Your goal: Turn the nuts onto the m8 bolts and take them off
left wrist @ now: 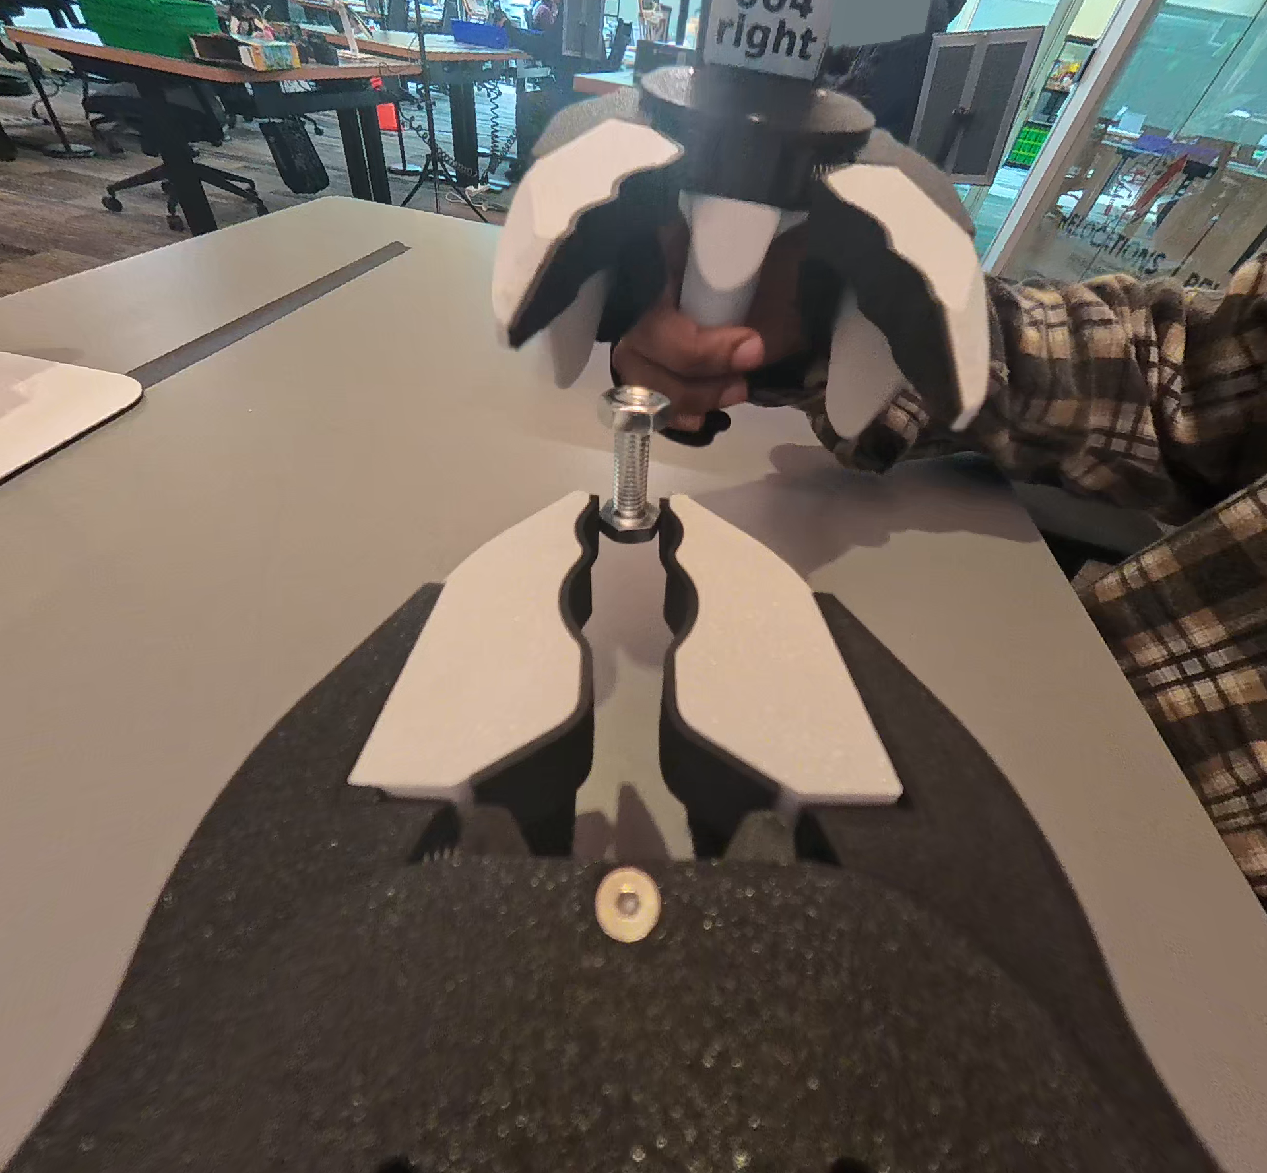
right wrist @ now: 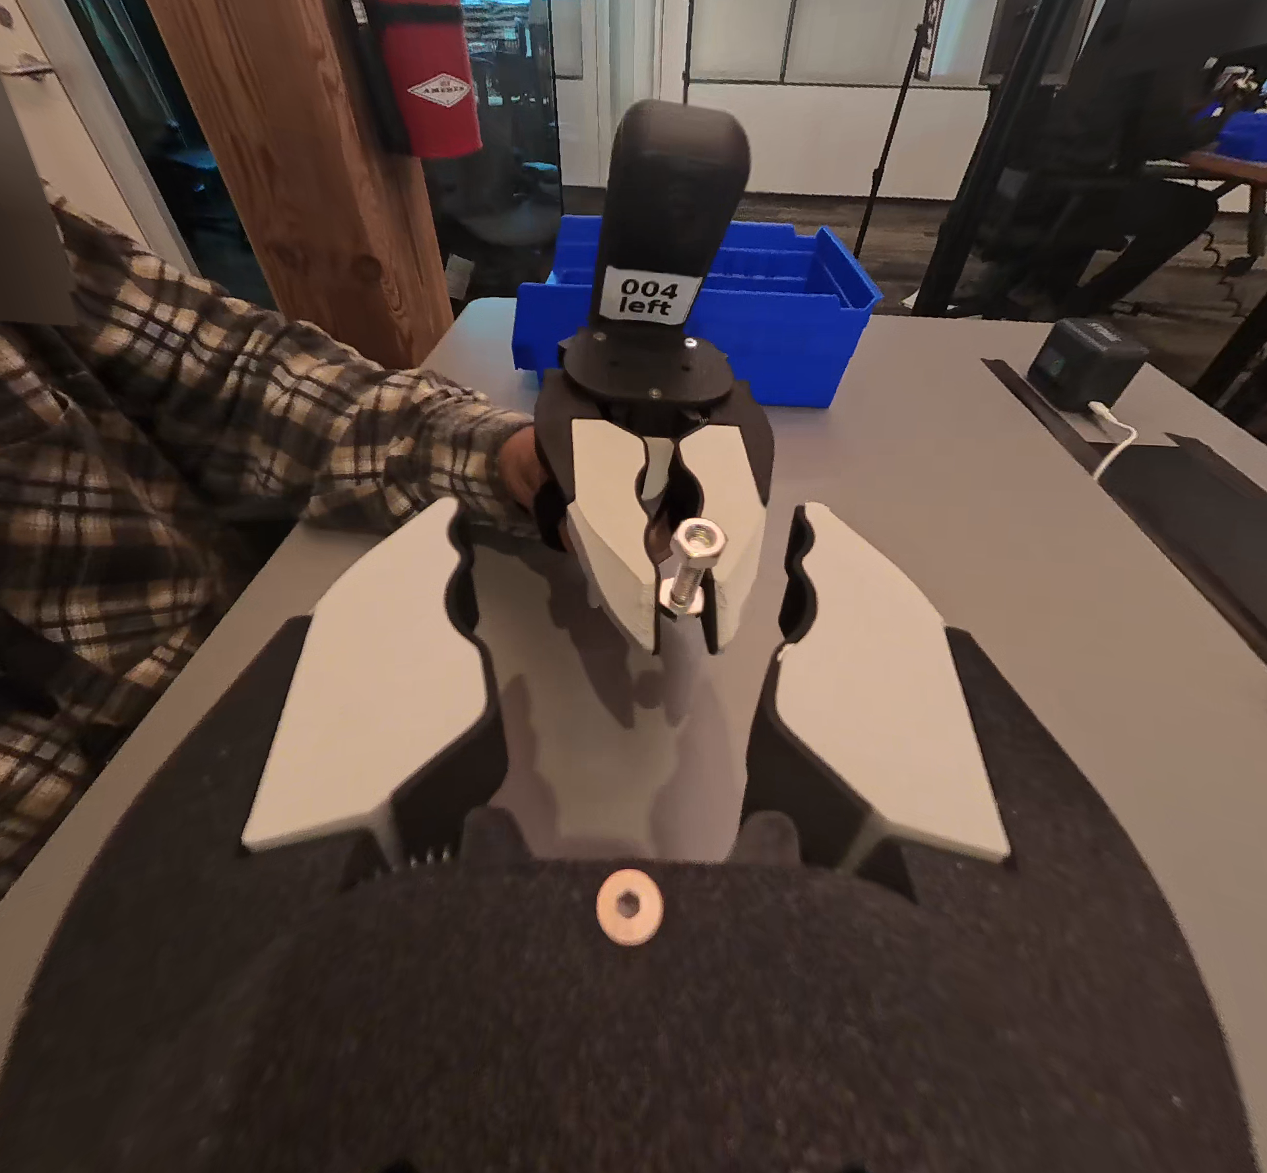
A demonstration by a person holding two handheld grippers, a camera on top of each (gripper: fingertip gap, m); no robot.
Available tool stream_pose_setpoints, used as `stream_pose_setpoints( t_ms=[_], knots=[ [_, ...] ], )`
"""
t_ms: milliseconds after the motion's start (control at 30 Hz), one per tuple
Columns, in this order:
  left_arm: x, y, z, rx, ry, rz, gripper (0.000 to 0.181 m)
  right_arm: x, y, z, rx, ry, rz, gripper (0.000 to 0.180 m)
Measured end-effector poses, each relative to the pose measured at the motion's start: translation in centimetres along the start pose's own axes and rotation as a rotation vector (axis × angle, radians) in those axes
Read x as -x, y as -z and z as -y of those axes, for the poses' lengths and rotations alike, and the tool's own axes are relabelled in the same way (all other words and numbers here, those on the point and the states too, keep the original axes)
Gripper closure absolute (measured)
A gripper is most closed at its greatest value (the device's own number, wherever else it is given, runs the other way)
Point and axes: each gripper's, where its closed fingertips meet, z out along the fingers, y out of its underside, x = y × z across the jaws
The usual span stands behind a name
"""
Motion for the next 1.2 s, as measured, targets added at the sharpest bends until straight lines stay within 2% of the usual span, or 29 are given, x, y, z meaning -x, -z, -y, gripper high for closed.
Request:
stream_pose_setpoints(
  t_ms=[233, 667, 933, 1133, 1200],
  knots=[
    [0.2, 0.2, 0.3, -0.016, 0.003, 0.007, 0.165, 1.3, -0.9, -0.7, 0.018, 0.012, 0.045, 0.092],
    [0.3, 0.3, 0.3, -0.017, 0.009, 0.012, 0.165, 1.2, -0.3, -0.7, 0.044, 0.024, 0.029, 0.095],
    [0.3, 0.2, 0.2, -0.016, 0.012, 0.013, 0.165, 1.3, -0.5, -0.6, 0.033, 0.010, 0.039, 0.091],
    [0.2, 0.2, 0.3, -0.025, 0.011, 0.006, 0.165, 0.5, -0.2, -0.2, 0.003, 0.000, 0.011, 0.096],
    [0.0, 0.2, 0.4, -0.030, 0.006, 0.002, 0.165, 0.0, -0.3, 0.0, -0.011, -0.011, -0.001, 0.107]
  ],
)
